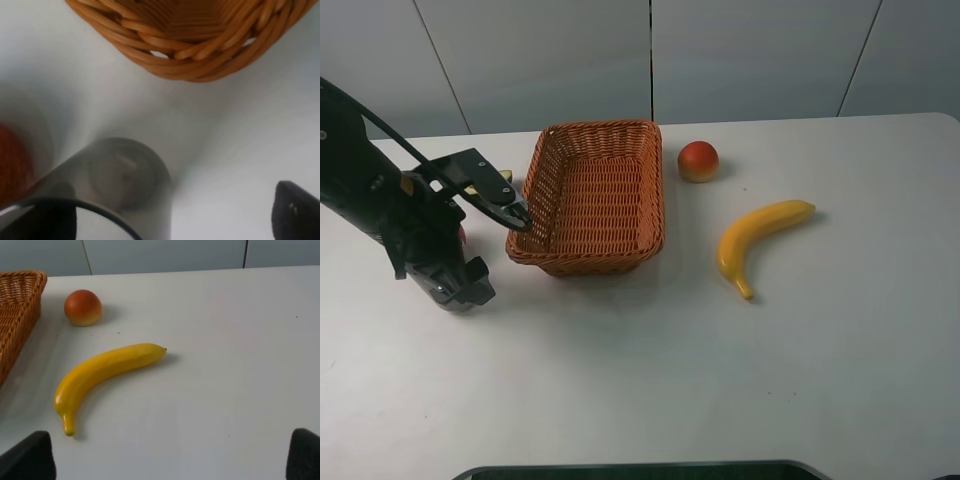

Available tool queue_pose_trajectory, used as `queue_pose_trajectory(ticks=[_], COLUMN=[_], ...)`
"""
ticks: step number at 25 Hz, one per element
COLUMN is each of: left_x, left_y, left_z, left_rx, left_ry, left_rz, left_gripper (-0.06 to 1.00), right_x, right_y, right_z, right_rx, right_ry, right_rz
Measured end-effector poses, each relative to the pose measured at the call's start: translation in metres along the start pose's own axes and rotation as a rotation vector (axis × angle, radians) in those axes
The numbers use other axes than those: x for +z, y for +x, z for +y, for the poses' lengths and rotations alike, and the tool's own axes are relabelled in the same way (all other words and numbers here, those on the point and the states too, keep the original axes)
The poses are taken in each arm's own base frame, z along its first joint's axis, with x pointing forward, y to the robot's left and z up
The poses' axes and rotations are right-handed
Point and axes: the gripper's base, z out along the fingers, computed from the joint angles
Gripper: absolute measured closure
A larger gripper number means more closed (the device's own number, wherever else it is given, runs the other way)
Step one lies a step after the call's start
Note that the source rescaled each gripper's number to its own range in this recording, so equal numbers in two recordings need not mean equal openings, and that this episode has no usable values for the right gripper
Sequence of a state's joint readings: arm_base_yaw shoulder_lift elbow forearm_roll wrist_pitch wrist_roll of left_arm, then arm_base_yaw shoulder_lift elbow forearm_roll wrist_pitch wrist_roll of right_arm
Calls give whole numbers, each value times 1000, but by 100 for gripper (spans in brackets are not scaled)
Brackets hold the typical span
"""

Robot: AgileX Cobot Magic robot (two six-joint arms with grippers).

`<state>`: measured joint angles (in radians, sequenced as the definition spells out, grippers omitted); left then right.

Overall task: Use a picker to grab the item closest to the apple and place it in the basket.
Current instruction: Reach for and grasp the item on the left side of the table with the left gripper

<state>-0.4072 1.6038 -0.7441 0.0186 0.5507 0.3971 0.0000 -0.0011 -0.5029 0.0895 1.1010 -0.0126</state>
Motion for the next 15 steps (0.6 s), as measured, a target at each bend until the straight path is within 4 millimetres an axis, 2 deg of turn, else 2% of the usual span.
queue_pose_trajectory(ticks=[8,10,11,12,13,15], left_x=[16,19,19,19,19,19], left_y=[2,2,2,2,2,3], left_z=[-2,-2,-2,-2,-2,-2], left_rx=[-16,-15,-15,-15,-15,-15], left_ry=[33,37,37,37,37,37], left_rz=[52,62,62,62,62,62], left_gripper=[-6,-2,3,12,25,59], right_x=[0,0,0,0,0,0], right_y=[0,0,0,0,0,0], right_z=[0,0,0,0,0,0], right_rx=[0,0,0,0,0,0], right_ry=[0,0,0,0,0,0], right_rz=[0,0,0,0,0,0])
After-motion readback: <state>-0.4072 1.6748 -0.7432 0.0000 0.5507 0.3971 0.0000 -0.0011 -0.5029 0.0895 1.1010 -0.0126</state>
